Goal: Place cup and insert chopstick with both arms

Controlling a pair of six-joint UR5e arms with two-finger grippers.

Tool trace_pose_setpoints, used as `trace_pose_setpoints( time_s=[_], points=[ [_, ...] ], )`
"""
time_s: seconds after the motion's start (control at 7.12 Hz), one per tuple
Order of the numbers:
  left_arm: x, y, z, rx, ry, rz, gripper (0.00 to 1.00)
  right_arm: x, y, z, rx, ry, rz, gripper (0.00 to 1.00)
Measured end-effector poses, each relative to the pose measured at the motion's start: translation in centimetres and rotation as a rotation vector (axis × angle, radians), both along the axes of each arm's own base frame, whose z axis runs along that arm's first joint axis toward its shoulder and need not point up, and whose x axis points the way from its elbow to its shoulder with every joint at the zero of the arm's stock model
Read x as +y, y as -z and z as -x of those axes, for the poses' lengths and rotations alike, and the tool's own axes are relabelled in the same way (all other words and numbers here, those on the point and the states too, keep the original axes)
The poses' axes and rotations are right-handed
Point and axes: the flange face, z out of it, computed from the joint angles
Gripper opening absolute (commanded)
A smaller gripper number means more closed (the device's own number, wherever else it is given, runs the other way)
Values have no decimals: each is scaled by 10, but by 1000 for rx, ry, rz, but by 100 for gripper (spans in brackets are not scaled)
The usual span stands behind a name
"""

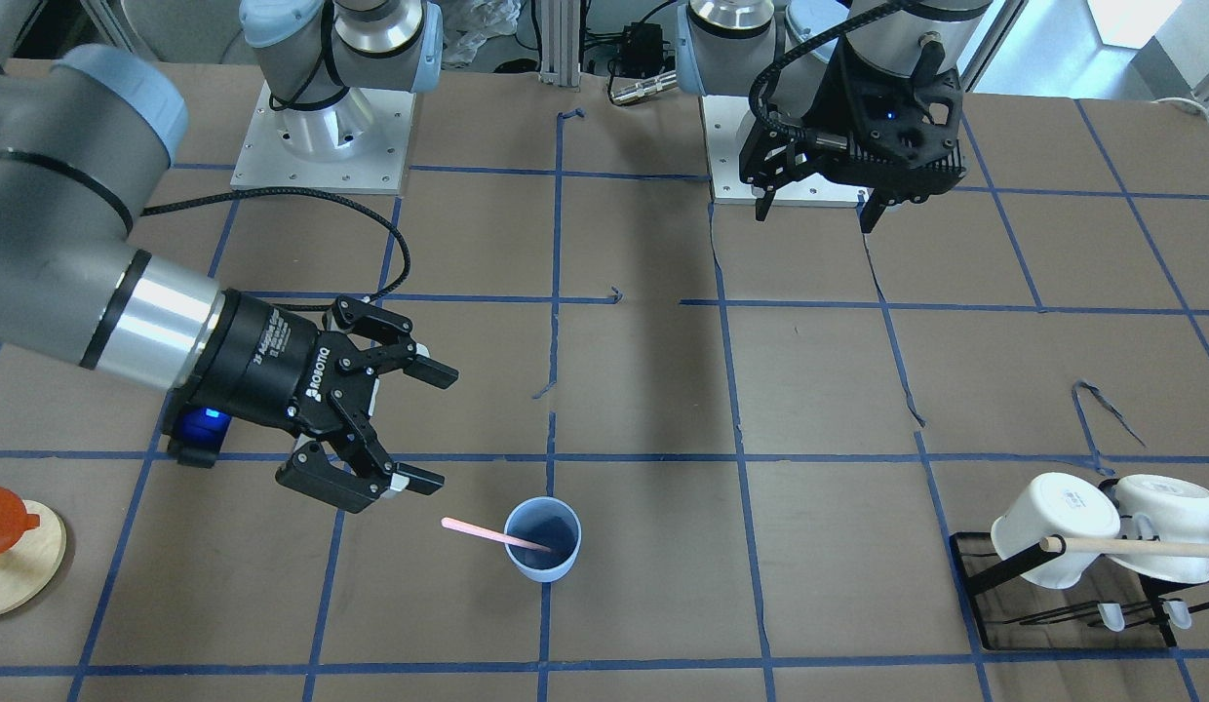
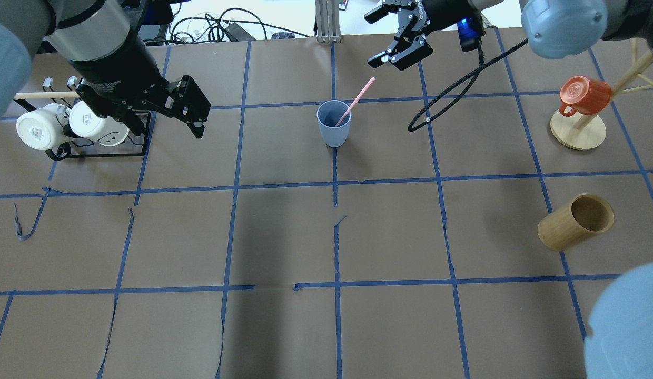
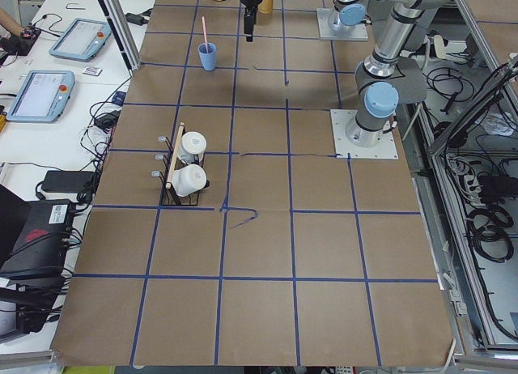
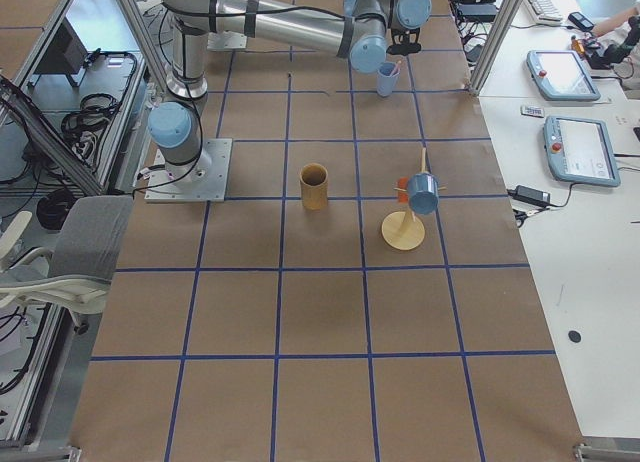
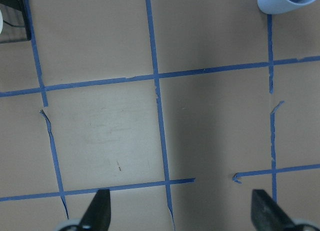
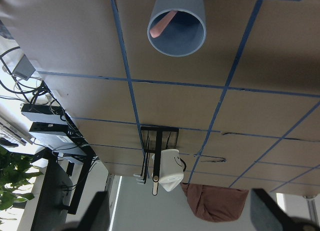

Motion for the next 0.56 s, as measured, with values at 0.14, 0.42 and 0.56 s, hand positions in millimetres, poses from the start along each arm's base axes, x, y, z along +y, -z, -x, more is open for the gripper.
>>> trace_pose_setpoints(
  time_s=[0.14,0.42,0.56],
  points=[
    [0,0,0,0,0,-1,100,11,-10,4,80,-35,36,100],
    [0,0,0,-2,-1,-2,100,40,-13,12,285,-258,94,100],
    [0,0,0,-4,0,-2,100,62,-17,16,407,-411,100,100]
  ],
)
